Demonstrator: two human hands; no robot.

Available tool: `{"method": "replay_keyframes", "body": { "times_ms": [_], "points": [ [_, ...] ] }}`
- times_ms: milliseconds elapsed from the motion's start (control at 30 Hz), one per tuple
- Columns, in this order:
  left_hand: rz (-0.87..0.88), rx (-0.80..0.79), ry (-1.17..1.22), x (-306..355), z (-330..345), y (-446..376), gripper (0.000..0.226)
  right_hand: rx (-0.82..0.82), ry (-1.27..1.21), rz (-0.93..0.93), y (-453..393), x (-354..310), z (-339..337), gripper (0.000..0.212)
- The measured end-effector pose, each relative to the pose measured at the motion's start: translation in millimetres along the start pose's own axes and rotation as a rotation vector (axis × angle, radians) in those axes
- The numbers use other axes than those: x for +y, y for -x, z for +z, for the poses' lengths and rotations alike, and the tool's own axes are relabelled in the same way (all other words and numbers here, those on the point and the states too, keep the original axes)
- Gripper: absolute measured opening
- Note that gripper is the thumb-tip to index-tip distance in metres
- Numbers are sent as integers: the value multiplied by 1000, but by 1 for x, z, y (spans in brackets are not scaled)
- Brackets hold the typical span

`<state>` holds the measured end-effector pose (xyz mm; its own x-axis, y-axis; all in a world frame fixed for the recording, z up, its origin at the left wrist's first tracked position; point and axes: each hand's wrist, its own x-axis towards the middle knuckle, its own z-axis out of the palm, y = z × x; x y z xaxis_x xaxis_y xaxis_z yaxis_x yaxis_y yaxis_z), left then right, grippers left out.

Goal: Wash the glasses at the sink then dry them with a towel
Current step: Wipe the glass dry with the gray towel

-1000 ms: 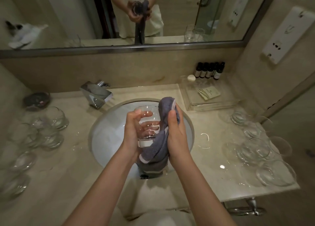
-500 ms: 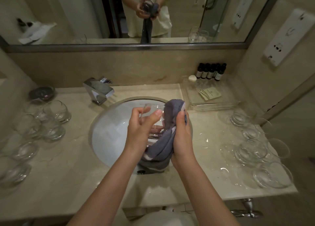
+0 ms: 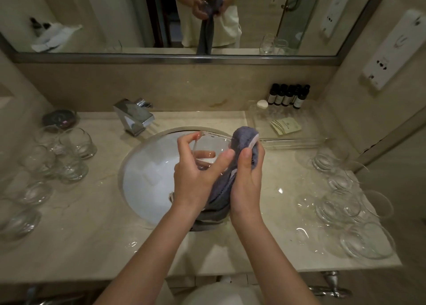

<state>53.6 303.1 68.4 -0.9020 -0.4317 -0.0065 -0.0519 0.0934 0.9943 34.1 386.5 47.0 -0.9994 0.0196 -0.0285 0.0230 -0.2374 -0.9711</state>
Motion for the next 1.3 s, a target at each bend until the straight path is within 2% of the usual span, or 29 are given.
{"method": "replay_keyframes", "body": {
  "times_ms": [133, 200, 267, 400, 567, 633, 700, 767, 800, 833, 900, 967, 1000, 1067, 1133, 1233, 1300],
  "points": [
    [-328, -106, 377, 6, -10, -4, 46, -76, -136, 151, -8, -5, 0, 45],
    [-404, -152, 388, 6, -13, -4, 52, -92, -135, 181, -9, -6, -1, 46],
    [-379, -102, 276, 5, -12, -4, 51, -76, -48, 118, -5, -6, 0, 51],
    [-228, 78, 136, 1, -8, 4, 32, -61, 57, -1, 1, -3, -2, 40],
    [-18, -53, 142, 2, -12, 12, 59, -43, -25, 78, -2, -2, -3, 52],
    [-60, -95, 195, 2, -13, 9, 63, -36, -89, 136, -3, -1, -5, 57],
    [-214, -168, 396, 4, -16, 9, 57, -32, -107, 201, -3, -2, -6, 76],
    [-378, -293, 632, 8, -19, 11, 67, -39, -78, 256, -4, -1, -8, 99],
    [-429, -331, 692, 11, -20, 12, 73, -38, -71, 258, -5, 0, -9, 102],
    [-458, -326, 696, 11, -19, 12, 71, -33, -67, 238, -6, 0, -10, 94],
    [-436, -187, 537, 8, -13, 9, 51, -9, -66, 177, -6, -2, -9, 73],
    [-317, -5, 268, 4, -7, 9, 32, 9, -39, 122, -2, 0, -7, 65],
    [-249, 46, 172, 3, -6, 11, 30, 12, -16, 94, 0, 0, -6, 62],
    [-157, 16, 120, 3, -7, 16, 43, 21, 5, 55, 3, -3, -5, 60],
    [-141, -44, 172, 5, -9, 17, 55, 20, -20, 45, 1, -7, -5, 62],
    [-274, -117, 364, 13, -11, 16, 43, 8, -106, 96, -5, -8, -6, 69],
    [-367, -192, 476, 14, -15, 14, 44, -19, -119, 130, -8, -10, -8, 68]
  ]
}}
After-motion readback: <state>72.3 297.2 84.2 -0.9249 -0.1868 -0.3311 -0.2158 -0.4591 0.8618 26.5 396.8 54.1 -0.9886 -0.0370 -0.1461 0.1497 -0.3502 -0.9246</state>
